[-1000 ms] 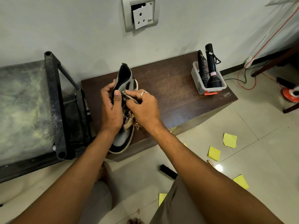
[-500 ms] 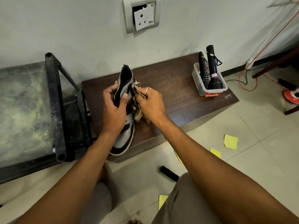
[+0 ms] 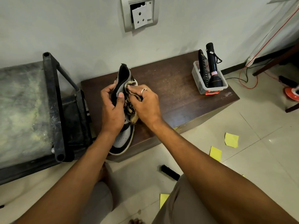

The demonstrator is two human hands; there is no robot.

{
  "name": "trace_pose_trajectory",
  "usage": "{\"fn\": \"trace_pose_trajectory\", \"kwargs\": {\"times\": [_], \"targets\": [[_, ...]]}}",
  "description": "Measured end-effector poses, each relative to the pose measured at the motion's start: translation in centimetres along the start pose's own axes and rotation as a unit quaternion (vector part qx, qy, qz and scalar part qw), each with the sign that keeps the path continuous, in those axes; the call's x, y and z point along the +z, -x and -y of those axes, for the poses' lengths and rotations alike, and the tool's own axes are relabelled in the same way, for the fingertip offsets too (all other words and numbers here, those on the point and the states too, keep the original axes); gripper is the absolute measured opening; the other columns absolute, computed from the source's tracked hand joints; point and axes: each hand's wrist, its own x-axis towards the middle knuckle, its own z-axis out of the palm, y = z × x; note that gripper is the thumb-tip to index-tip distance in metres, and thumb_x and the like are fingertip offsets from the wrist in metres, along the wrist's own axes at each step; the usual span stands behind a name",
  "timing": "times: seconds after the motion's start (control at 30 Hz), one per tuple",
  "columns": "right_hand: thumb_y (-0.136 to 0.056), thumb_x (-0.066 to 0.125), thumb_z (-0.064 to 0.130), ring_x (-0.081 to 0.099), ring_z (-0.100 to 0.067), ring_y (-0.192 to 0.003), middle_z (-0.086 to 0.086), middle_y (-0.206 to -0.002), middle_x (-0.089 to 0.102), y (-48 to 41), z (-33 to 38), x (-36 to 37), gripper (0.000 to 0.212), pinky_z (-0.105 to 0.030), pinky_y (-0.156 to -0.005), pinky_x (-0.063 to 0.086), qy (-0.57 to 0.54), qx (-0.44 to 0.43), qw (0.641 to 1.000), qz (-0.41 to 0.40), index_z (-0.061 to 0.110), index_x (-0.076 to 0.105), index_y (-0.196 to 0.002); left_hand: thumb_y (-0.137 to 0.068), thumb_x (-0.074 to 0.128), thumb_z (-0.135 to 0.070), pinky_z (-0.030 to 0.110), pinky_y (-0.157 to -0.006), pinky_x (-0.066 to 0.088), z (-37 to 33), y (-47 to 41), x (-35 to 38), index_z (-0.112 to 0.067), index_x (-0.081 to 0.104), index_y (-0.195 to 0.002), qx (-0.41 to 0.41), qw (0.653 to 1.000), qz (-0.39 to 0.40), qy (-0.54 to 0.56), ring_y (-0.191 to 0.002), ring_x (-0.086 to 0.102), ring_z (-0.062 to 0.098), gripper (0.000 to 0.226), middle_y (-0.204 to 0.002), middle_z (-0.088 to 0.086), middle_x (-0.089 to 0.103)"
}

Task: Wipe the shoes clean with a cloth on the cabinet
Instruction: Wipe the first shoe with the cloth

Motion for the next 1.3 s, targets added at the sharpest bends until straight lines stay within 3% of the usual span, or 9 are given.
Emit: {"fn": "trace_pose_trajectory", "kwargs": {"times": [0.2, 0.3, 0.47, 0.57, 0.63, 0.8, 0.97, 1.2, 1.3], "targets": [[-0.088, 0.071, 0.004, 0.068, -0.014, -0.106, 0.000, -0.112, 0.072, 0.1, -0.8, -2.3, 0.027, -0.037, -0.098, 0.056, 0.109, -0.078, 0.978, 0.163, 0.010, 0.078, -0.113, -0.107, 0.050, -0.022, 0.016, -0.097, 0.047, 0.1, 0.0, -0.1, -0.022, 0.041, -0.136, -0.007, 1.000, -0.001, -0.003, -0.116, 0.057, -0.007, 0.031, -0.130, -0.013, 0.055], [-0.088, 0.072, 0.007, 0.069, -0.006, -0.095, 0.006, -0.103, 0.073, -0.9, -0.5, -3.8, 0.024, -0.028, -0.092, 0.057, 0.094, -0.021, 0.970, 0.223, 0.014, 0.080, -0.109, -0.107, 0.050, -0.024, 0.015, -0.098, 0.047, 0.2, 0.0, -0.1, -0.023, 0.041, -0.137, -0.011, 1.000, -0.002, -0.005, -0.117, 0.056, -0.008, 0.032, -0.130, -0.017, 0.054], [-0.094, 0.066, 0.005, 0.065, -0.002, -0.096, 0.002, -0.110, 0.071, -3.6, 0.0, -2.7, 0.026, -0.012, -0.085, 0.051, 0.000, 0.064, 0.997, -0.037, 0.010, 0.075, -0.118, -0.107, 0.049, -0.026, 0.018, -0.101, 0.046, 0.3, 0.0, -0.1, -0.021, 0.041, -0.139, -0.009, 1.000, -0.003, -0.006, -0.118, 0.056, -0.006, 0.033, -0.132, -0.012, 0.054], [-0.098, 0.058, 0.006, 0.064, -0.009, -0.115, -0.001, -0.127, 0.071, -5.5, 0.0, -0.7, 0.036, -0.024, -0.104, 0.051, 0.005, 0.106, 0.994, 0.017, 0.013, 0.069, -0.131, -0.107, 0.050, -0.025, 0.016, -0.099, 0.046, 0.3, -0.1, -0.1, -0.021, 0.041, -0.138, -0.015, 1.000, -0.002, -0.005, -0.116, 0.057, -0.006, 0.033, -0.130, -0.014, 0.054], [-0.098, 0.055, 0.006, 0.065, -0.006, -0.114, 0.002, -0.126, 0.072, -5.9, 0.1, -0.2, 0.038, -0.025, -0.103, 0.052, 0.008, 0.107, 0.993, 0.045, 0.017, 0.069, -0.132, -0.107, 0.050, -0.025, 0.014, -0.097, 0.046, 0.3, -0.2, -0.2, -0.020, 0.041, -0.139, -0.017, 1.000, -0.005, -0.002, -0.115, 0.057, -0.008, 0.033, -0.129, -0.015, 0.054], [-0.099, 0.050, 0.006, 0.062, 0.004, -0.056, 0.003, -0.097, 0.077, -5.2, -1.2, -1.2, 0.040, -0.018, -0.057, 0.053, 0.072, 0.122, 0.988, 0.061, 0.021, 0.071, -0.130, -0.107, 0.050, -0.020, 0.012, -0.095, 0.046, 0.1, -0.1, 0.0, -0.015, 0.041, -0.140, -0.020, 1.000, 0.001, 0.000, -0.112, 0.056, -0.012, 0.034, -0.127, -0.017, 0.053], [-0.100, 0.056, 0.010, 0.069, -0.002, -0.104, 0.006, -0.118, 0.075, -5.9, 1.4, -0.9, 0.031, -0.022, -0.094, 0.057, -0.010, 0.121, 0.992, 0.024, 0.019, 0.075, -0.123, -0.107, 0.049, -0.021, 0.011, -0.091, 0.046, 0.0, 0.0, -0.2, -0.017, 0.041, -0.140, -0.020, 1.000, -0.006, -0.003, -0.106, 0.056, -0.014, 0.033, -0.124, -0.018, 0.053], [-0.100, 0.056, 0.007, 0.068, 0.009, -0.091, 0.005, -0.117, 0.075, -2.7, -0.5, -0.8, 0.033, -0.013, -0.085, 0.056, 0.004, 0.127, 0.992, 0.010, 0.015, 0.072, -0.128, -0.107, 0.049, -0.020, 0.010, -0.092, 0.046, -0.3, 0.0, -0.1, -0.015, 0.041, -0.140, -0.027, 0.999, 0.001, -0.020, -0.108, 0.057, -0.014, 0.034, -0.123, -0.018, 0.054], [-0.099, 0.057, 0.007, 0.069, 0.000, -0.103, 0.003, -0.119, 0.075, -3.0, 0.6, -0.6, 0.032, -0.020, -0.094, 0.056, -0.027, 0.120, 0.992, -0.001, 0.013, 0.072, -0.127, -0.108, 0.048, -0.022, 0.010, -0.092, 0.046, -0.3, 0.0, -0.3, -0.016, 0.041, -0.140, -0.030, 0.999, -0.005, -0.025, -0.106, 0.057, -0.014, 0.034, -0.123, -0.018, 0.053]]}}
